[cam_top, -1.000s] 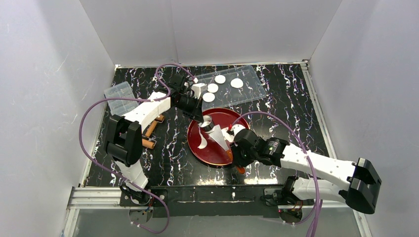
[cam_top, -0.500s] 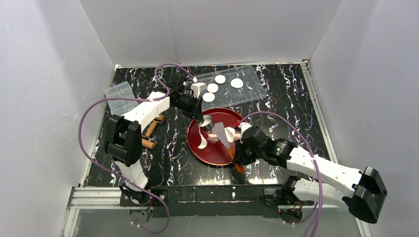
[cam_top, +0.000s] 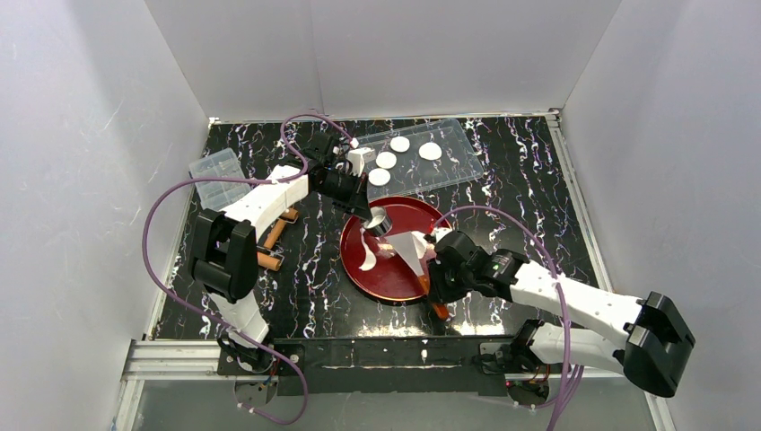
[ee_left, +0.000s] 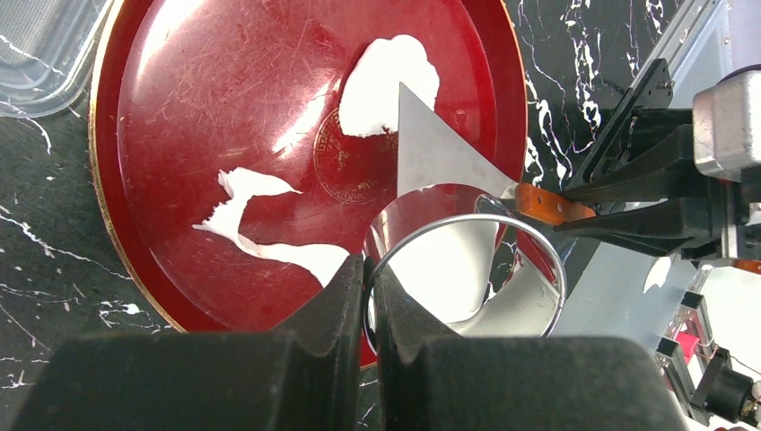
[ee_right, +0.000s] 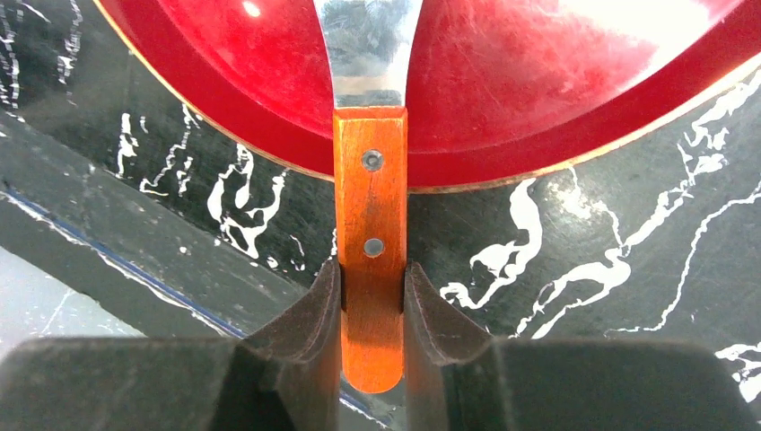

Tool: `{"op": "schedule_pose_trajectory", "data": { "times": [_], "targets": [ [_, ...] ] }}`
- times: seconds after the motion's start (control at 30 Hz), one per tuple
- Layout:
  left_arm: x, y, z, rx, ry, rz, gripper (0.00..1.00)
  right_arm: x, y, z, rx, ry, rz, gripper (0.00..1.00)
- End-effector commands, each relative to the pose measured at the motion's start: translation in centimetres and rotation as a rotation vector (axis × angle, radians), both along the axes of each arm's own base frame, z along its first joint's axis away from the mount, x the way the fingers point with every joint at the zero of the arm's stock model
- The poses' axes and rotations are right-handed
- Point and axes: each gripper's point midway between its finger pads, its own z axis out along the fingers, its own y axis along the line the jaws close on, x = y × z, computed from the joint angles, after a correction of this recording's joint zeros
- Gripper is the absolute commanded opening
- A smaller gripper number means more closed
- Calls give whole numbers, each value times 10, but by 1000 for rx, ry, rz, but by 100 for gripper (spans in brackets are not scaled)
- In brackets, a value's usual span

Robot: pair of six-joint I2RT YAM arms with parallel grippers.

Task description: Roll out the dumpling wrappers from the dough

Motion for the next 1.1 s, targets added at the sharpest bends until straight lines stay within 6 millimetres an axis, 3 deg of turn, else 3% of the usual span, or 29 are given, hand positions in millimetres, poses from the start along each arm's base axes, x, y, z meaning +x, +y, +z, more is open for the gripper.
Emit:
{"op": "schedule_pose_trajectory", "data": {
  "times": [0.0,0.17,0.37,0.57,0.8,0.97,1.07],
  "targets": [
    [-1,1,38,-47,-84,-12,0,8,-4,9,-12,-38,-21,1],
    [-2,1,37,-48,-74,-13,0,8,-16,24,-1,-83,-56,1],
    [3,3,36,-24,-89,-9,0,7,-31,28,-45,-94,-86,1],
    [4,5,30,4,-75,-6,0,11,-29,39,-37,-118,-80,1],
    [-15,-6,27,-50,2,-48,0,12,-40,52,-84,-115,-105,1],
    [-17,-1,44,-77,-4,-27,0,-7,-38,56,-130,40,-101,1],
    [-13,10,54,-65,-36,3,0,-23,-49,67,-217,143,-116,1]
  ]
}}
